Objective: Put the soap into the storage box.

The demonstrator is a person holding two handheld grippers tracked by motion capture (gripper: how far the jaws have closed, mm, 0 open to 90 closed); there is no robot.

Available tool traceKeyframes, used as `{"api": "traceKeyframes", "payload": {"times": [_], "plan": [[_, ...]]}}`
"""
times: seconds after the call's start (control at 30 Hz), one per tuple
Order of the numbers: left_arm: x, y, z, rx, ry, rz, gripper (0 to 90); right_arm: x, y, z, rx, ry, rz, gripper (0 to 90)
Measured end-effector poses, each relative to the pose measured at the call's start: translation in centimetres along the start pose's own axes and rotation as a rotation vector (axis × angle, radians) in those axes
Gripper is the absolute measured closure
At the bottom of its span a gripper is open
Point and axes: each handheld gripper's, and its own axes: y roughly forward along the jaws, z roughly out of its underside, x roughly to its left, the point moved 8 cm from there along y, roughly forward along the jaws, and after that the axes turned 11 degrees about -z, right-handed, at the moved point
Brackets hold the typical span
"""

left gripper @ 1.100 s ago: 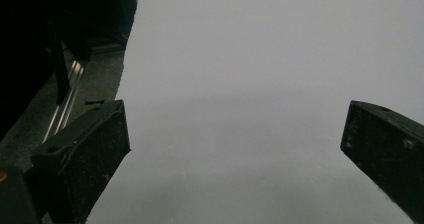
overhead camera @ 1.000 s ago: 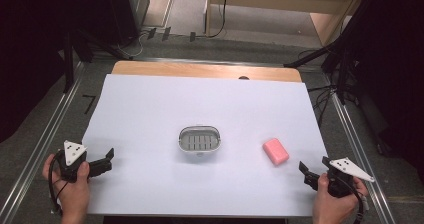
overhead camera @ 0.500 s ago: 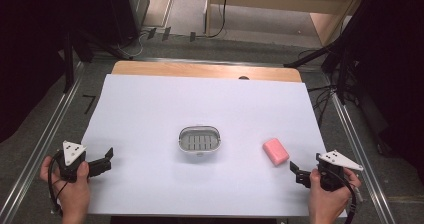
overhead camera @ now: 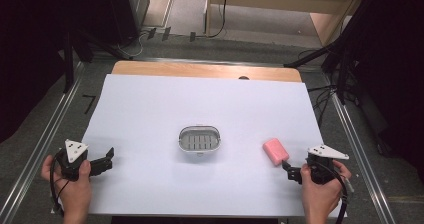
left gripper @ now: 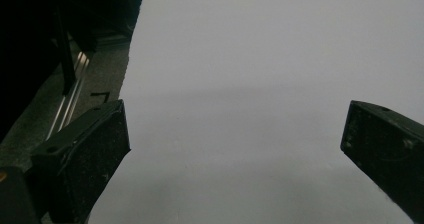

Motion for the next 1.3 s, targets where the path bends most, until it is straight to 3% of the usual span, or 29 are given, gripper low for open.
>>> {"api": "traceKeyframes", "payload": {"times": [0.17,0.43,0.87,1.3], "plan": [[-0.1,-0.1,0.0,-0.010,0.001,0.006,0.0,0.4,0.6,-0.2,0.034,0.013,-0.018,0.0],[-0.1,-0.1,0.0,-0.009,0.015,0.007,0.0,1.2,1.9,-1.2,0.147,0.004,-0.042,0.0],[-0.2,-0.1,0.0,-0.006,0.023,0.005,0.0,1.3,3.3,-2.4,0.304,0.029,-0.012,1.0],[-0.3,-0.1,0.0,-0.006,0.027,0.006,0.0,1.4,4.7,-2.6,0.391,0.035,-0.029,10.9]]}}
